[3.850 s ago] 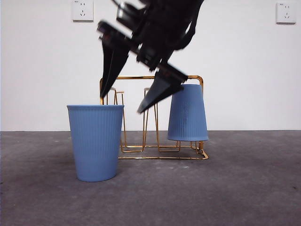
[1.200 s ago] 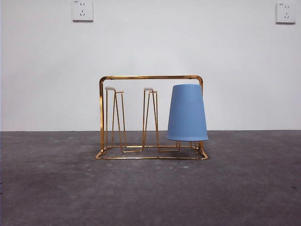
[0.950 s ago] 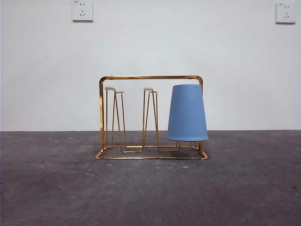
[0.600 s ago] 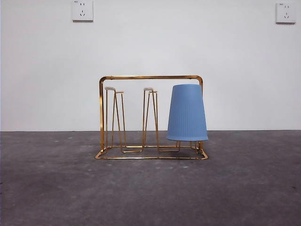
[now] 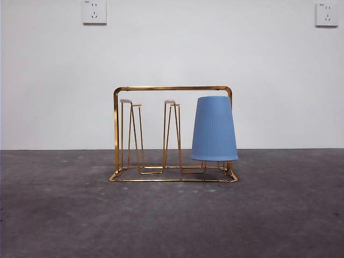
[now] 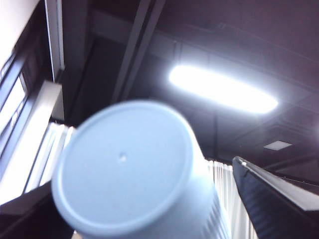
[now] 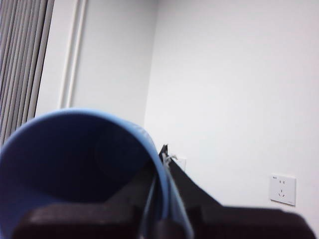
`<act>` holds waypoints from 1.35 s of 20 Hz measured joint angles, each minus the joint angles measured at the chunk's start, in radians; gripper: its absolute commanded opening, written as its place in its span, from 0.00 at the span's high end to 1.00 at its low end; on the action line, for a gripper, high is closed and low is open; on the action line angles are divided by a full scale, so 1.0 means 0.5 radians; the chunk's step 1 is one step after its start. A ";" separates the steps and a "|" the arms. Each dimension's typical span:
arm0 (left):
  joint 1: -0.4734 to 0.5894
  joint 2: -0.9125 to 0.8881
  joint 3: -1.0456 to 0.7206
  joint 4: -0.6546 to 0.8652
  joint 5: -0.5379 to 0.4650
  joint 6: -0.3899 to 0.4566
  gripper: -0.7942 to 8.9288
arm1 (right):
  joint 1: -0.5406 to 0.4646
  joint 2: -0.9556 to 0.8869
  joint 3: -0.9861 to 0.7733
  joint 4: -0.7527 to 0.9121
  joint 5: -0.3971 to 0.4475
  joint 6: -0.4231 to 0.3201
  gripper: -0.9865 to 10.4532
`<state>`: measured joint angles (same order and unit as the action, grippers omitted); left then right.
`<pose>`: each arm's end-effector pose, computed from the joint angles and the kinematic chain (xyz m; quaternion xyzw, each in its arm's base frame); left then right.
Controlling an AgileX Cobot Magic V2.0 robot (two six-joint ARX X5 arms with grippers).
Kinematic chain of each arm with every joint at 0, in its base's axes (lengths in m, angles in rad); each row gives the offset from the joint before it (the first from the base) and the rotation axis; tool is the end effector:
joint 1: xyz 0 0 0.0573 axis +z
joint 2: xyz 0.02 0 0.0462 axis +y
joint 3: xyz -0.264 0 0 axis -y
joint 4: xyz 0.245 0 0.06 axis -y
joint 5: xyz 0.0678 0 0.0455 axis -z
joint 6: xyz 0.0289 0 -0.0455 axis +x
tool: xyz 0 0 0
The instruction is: Pick up cup 1,put cup 1 in the cup rack,pick up cup 2,put cup 2 in the cup rack
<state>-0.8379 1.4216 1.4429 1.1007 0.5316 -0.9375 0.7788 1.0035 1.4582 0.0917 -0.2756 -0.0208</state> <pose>0.1662 -0.2065 0.5133 -0.3687 -0.2271 -0.7153 0.5484 0.1038 0.1135 0.5373 0.0585 -0.2663 0.4817 0.8328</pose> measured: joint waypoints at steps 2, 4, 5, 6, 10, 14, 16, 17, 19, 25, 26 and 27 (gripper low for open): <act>0.022 0.000 0.000 0.010 0.004 -0.008 0.44 | 0.000 0.002 0.000 -0.001 0.000 -0.009 0.92; 0.053 0.000 0.000 0.017 0.007 -0.021 0.51 | 0.000 0.000 0.000 0.012 0.011 -0.029 0.92; 0.070 0.000 0.000 0.016 0.007 -0.030 0.57 | 0.000 -0.001 0.000 0.014 0.020 -0.040 0.92; 0.086 0.000 0.000 0.015 0.008 -0.035 0.62 | 0.000 -0.002 0.000 0.014 0.023 -0.051 0.92; 0.108 -0.001 0.000 0.017 0.011 -0.099 0.78 | 0.000 -0.002 0.000 0.014 0.014 -0.073 0.92; 0.109 -0.001 0.000 0.019 0.006 -0.112 0.89 | 0.000 -0.002 0.000 0.011 0.013 -0.085 0.92; 0.113 -0.001 0.000 0.022 0.006 -0.117 0.93 | 0.000 0.006 0.000 0.014 0.014 -0.087 0.92; 0.114 -0.001 0.000 0.021 0.006 -0.117 0.93 | 0.000 0.007 0.000 0.013 0.014 -0.087 0.91; 0.116 -0.001 0.000 0.019 0.005 -0.118 0.93 | 0.000 0.014 0.000 0.004 0.018 -0.092 0.90; 0.149 -0.001 0.000 0.017 0.023 -0.093 0.93 | 0.000 0.012 0.001 -0.135 0.127 -0.111 0.72; 0.164 -0.002 0.000 0.017 0.043 -0.090 0.93 | 0.000 0.011 0.001 -0.166 0.136 -0.111 0.72; 0.182 -0.003 0.000 0.014 0.063 -0.085 0.93 | -0.001 0.006 0.001 -0.198 0.140 -0.111 0.72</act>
<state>-0.7467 1.4200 1.4429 1.1076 0.5629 -0.9798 0.7784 1.0065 1.4586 -0.0074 -0.2054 -0.0761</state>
